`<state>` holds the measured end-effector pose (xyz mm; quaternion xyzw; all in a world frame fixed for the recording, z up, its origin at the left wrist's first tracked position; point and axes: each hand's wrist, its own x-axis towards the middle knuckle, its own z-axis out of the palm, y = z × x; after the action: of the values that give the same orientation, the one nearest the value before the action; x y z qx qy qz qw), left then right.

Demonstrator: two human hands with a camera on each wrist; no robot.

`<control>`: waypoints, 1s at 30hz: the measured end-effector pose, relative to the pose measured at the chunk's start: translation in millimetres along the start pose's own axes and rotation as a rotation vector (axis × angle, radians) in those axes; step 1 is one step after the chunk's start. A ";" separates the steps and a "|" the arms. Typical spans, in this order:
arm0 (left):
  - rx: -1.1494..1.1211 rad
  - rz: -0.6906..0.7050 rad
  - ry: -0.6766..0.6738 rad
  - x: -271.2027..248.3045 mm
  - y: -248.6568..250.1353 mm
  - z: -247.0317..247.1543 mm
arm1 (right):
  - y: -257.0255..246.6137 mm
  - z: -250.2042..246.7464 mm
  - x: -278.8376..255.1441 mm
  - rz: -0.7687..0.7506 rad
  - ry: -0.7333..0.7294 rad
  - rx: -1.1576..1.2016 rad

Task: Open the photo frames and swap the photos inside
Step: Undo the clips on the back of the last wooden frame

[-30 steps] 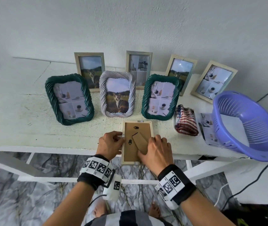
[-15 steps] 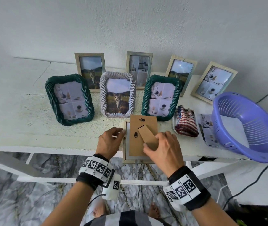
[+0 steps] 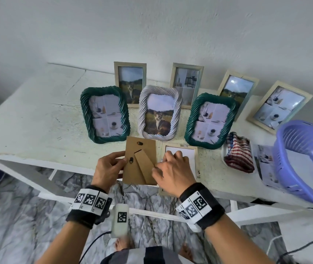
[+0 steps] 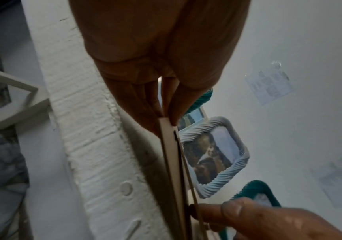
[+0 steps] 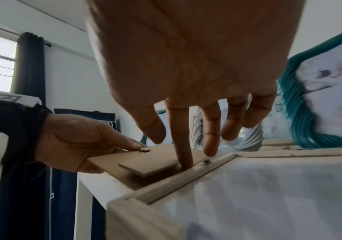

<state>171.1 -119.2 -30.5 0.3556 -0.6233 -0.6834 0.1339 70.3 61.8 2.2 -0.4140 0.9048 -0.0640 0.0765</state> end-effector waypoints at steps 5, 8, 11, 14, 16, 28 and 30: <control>0.329 0.079 0.163 16.6 -24.0 -4.5 | -3.4 1.2 10.2 -0.054 -0.055 -0.117; 0.673 0.214 0.262 14.2 -22.4 -1.1 | -3.9 2.1 11.0 -0.084 -0.029 -0.135; 0.840 0.259 0.313 7.4 -17.7 6.0 | -2.5 4.3 11.2 -0.083 -0.034 -0.133; 0.813 0.369 0.279 2.9 -14.3 15.6 | 4.0 7.3 7.8 -0.078 -0.006 -0.058; 0.755 0.463 0.178 0.7 -12.0 26.4 | 12.9 9.0 1.7 -0.057 0.065 0.032; 0.723 0.377 -0.153 1.5 -4.1 87.0 | 67.0 20.6 -28.5 0.214 -0.167 0.102; 0.714 0.361 -0.173 2.5 -6.0 85.9 | 69.6 21.9 -25.8 0.222 -0.191 0.120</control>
<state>114.8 -54.6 -39.6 0.2058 -0.8828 -0.4169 0.0668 39.7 125.4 -29.5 -0.3102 0.9282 -0.0695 0.1935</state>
